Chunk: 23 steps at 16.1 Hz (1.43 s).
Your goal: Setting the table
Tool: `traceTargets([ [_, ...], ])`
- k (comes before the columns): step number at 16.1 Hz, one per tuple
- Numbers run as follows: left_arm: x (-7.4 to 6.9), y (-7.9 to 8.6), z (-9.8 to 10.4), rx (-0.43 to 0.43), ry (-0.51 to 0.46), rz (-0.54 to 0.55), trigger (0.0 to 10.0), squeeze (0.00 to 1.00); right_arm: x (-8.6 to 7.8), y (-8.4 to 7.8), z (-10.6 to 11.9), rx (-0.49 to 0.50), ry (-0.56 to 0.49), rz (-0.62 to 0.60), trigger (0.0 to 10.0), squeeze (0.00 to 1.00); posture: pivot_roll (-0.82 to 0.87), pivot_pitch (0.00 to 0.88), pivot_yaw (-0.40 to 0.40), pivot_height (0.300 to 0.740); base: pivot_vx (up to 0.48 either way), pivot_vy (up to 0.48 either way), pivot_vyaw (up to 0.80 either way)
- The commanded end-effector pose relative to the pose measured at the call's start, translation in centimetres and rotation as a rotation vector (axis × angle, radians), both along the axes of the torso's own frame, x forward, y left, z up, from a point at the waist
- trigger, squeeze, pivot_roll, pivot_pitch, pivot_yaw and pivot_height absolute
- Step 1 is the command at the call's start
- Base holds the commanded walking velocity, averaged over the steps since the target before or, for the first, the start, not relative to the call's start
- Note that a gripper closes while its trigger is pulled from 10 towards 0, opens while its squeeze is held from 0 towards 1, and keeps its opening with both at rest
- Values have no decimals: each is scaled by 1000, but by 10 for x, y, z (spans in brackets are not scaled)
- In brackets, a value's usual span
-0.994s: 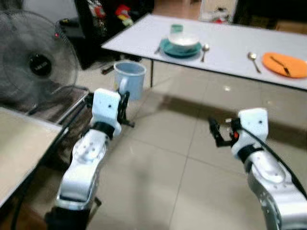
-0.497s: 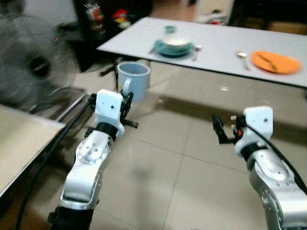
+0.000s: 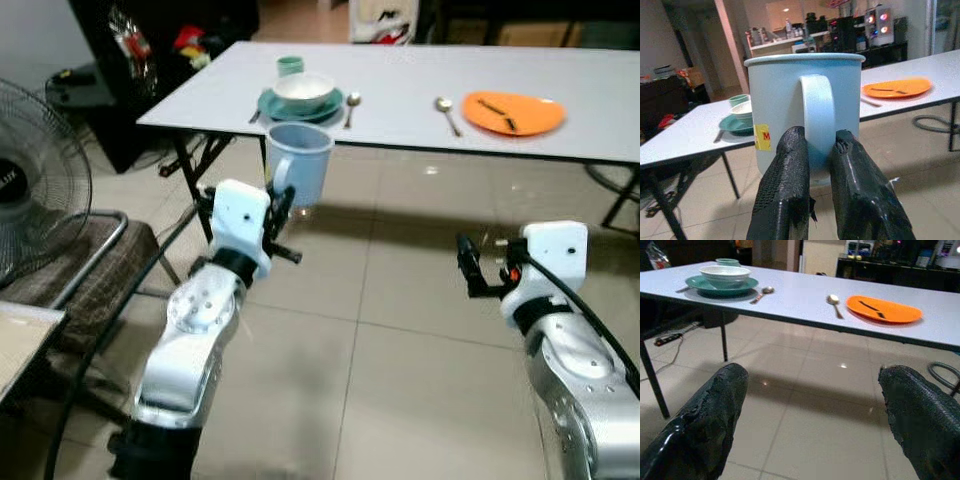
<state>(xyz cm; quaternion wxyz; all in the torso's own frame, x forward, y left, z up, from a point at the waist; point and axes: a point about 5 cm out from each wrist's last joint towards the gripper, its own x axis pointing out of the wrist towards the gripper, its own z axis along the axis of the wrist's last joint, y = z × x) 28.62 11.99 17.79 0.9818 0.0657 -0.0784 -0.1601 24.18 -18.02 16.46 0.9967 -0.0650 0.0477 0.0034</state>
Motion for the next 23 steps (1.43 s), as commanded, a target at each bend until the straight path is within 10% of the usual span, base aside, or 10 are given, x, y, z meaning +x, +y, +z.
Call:
traceTargets([
  [1,4,2,0,-3,3,1,10000,0,-3,1,3,-16,-14,5,10000,0,-49,0,92,740,334,0,0],
  [23,-8,6,-7,-4,35,12,10000,0,-15,5,2,-36,-4,97,10000,0,-18,0,59,740,334,0,-133],
])
